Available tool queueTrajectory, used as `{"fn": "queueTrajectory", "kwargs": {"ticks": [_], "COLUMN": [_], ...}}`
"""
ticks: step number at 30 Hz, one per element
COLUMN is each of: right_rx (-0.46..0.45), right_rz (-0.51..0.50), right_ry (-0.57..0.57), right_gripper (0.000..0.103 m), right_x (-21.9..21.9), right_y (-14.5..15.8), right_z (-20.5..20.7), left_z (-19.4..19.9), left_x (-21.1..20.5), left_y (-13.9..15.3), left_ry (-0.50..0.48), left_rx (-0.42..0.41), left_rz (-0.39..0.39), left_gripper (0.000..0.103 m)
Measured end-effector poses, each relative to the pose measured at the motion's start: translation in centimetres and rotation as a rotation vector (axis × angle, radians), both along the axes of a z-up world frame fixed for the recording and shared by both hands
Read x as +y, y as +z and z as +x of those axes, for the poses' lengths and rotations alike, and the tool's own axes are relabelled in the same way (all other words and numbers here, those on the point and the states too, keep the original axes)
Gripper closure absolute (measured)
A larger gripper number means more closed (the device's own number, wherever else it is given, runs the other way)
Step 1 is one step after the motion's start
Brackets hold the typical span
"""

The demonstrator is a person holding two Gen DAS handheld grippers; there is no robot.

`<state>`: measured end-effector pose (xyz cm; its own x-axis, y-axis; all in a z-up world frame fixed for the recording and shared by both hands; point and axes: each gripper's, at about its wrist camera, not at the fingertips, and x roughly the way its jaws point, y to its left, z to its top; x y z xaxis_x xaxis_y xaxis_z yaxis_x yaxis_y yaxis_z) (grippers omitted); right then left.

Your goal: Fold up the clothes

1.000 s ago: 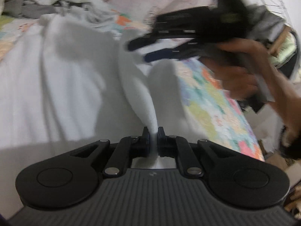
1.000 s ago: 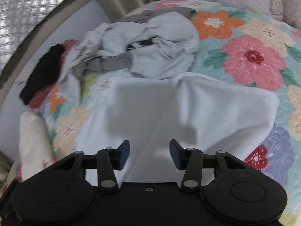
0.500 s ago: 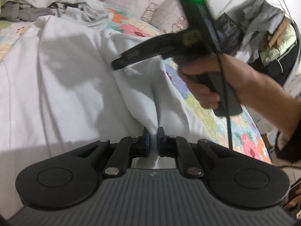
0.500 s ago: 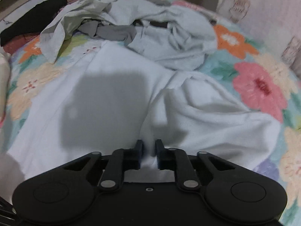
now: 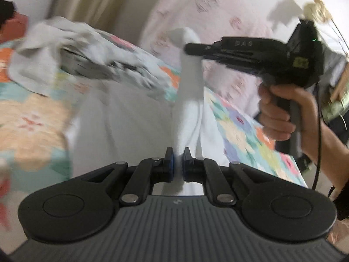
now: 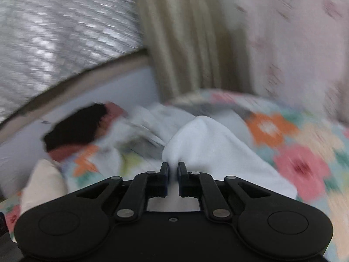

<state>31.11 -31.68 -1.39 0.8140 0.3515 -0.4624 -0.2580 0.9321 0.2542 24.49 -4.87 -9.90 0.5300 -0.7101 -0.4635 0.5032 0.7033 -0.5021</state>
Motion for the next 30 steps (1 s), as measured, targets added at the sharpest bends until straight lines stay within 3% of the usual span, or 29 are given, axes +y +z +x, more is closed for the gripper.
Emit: {"fn": "queueTrajectory", "kwargs": {"ticks": [2,3,6,7,10,14,19,22,24,28,30], "right_rx": [0.051,0.088,0.14,0.137,0.159,0.255,0.301,0.347,0.376,0.425,0.435], "right_rz": [-0.001,-0.023,-0.078,-0.062,-0.022,-0.013,-0.002,-0.019,-0.049,-0.085,-0.087], "right_ry": [0.061,0.063,0.011,-0.012,-0.101,-0.194,-0.224,-0.248,-0.26,-0.257,-0.247], "right_gripper": [0.088,0.078,0.07,0.062,0.058,0.057,0.057,0.057,0.057,0.055,0.055], "right_x": [1.9,2.8,3.7,3.2,0.7,-2.1,-3.7,-4.0,-4.2,-4.5,-4.5], "right_y": [-0.7,-1.2,-2.7,-3.1,-3.9,-5.4,-7.6,-8.7,-9.0,-9.4,-9.8], "right_z": [2.5,3.5,4.5,4.1,1.7,-3.5,-12.3,-16.4,-18.7,-22.7,-24.0], "left_z": [0.6,1.1,2.8,3.2,3.7,4.1,4.0,1.5,-0.8,-5.2,-7.2], "left_x": [0.9,1.0,1.3,1.4,2.5,3.3,4.0,3.7,3.6,3.6,3.1], "left_y": [-0.7,-1.6,-4.9,-5.6,-6.6,-5.8,-5.2,-3.4,-2.3,-2.4,-3.2], "left_ry": [0.044,0.064,0.118,0.124,0.131,0.115,0.114,0.162,0.17,0.136,0.111], "left_rx": [0.041,0.084,0.222,0.257,0.322,0.305,0.37,0.302,0.248,0.26,0.279], "left_rz": [0.036,0.072,0.188,0.197,0.158,0.106,0.057,0.193,0.267,0.228,0.252], "left_gripper": [0.096,0.096,0.095,0.093,0.093,0.093,0.091,0.069,0.063,0.062,0.062]}}
